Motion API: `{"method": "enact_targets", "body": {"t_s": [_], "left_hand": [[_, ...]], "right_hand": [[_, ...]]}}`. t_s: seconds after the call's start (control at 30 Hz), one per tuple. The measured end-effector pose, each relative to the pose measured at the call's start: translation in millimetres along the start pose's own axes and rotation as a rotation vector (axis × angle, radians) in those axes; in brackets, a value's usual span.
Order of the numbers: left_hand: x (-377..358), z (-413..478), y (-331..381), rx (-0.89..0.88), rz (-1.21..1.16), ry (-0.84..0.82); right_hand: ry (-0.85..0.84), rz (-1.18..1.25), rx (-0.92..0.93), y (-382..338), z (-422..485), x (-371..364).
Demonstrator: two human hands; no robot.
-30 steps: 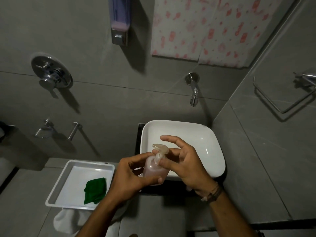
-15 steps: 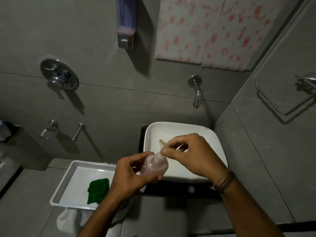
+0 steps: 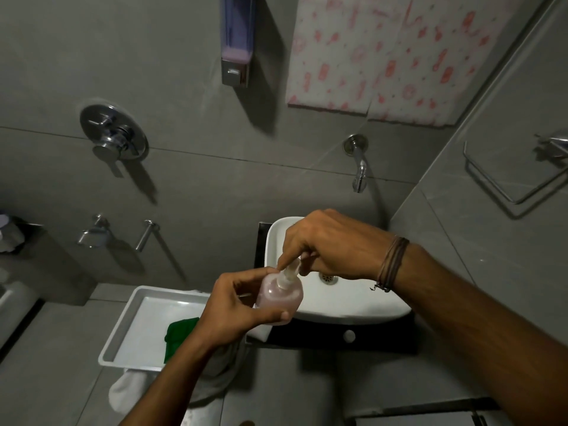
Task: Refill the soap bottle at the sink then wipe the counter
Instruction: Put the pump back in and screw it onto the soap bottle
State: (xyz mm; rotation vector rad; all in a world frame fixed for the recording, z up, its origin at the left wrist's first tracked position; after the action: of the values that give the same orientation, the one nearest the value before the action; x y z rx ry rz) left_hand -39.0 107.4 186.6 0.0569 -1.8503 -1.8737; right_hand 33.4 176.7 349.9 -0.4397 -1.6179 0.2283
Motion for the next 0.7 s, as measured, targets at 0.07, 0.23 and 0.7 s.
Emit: {"method": "enact_targets", "body": {"t_s": [0.07,0.23,0.7], "left_hand": [[4.0,-0.7,-2.5,0.005,-0.003,-0.001],[11.2,-3.6,-10.8,0.0,0.012,-0.011],[-109.8,-68.1,-60.9,0.088,0.089,0.046]], "right_hand": [[-0.011,-0.011,0.022,-4.5,2.2,-2.5],[0.006,0.012,0.038,-11.5,5.7,-8.5],[0.412,0.944,-0.667,124.7,-166.0,-247.7]]}}
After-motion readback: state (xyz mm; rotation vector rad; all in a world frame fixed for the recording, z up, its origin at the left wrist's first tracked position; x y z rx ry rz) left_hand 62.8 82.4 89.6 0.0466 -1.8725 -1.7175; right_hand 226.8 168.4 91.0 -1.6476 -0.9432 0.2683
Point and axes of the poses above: each hand's wrist, its own z-axis towards the middle knuckle, its own x-axis out of the back of the hand, y = z × x, the point moved 10 cm from there along z, towards the middle knuckle, and after that the axes turned 12 degrees about z, right-handed, at the moved point
